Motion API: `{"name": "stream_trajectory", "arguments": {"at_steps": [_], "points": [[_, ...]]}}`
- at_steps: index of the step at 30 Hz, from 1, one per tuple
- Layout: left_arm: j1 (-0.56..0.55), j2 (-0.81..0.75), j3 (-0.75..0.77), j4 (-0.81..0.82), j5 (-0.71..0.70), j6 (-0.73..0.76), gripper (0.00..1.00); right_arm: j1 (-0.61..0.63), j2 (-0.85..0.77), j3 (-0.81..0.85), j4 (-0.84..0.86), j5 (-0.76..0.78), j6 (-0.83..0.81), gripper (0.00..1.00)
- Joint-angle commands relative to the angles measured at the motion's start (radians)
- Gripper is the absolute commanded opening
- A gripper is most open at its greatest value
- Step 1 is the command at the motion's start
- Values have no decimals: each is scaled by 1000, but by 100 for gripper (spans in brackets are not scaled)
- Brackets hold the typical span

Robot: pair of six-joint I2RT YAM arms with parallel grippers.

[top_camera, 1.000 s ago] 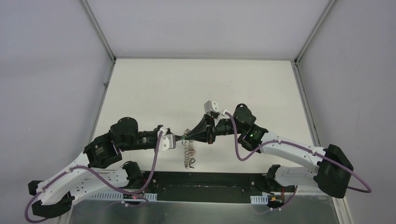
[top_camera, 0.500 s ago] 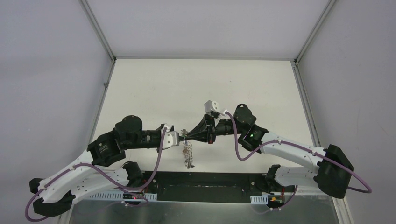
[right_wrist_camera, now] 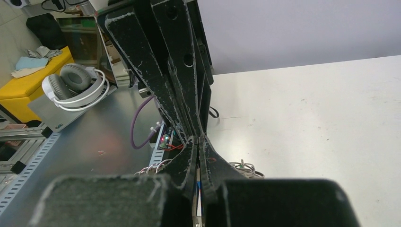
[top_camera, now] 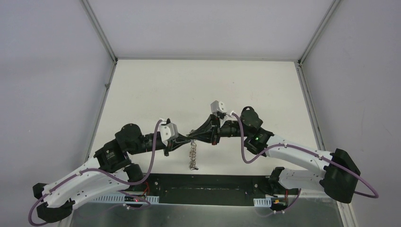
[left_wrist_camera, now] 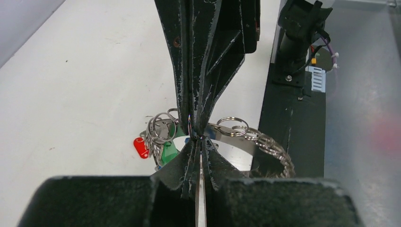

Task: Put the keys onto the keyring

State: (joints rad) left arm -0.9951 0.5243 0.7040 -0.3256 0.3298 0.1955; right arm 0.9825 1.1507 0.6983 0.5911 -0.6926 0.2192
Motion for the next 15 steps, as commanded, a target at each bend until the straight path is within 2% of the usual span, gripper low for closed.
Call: {"name": "stream_trajectory", "arguments": {"at_steps": [1,10,15], "points": [[-9,2,-17,139,-6,-109,5,5,-51,5,127,69,2,0],[-9,16,-33,205,4,-183,18,5,-72,-7,127,108,-9,0],[-9,15,-64,300,29,-234,19,5,-78,-14,127,118,-11,0]]}}
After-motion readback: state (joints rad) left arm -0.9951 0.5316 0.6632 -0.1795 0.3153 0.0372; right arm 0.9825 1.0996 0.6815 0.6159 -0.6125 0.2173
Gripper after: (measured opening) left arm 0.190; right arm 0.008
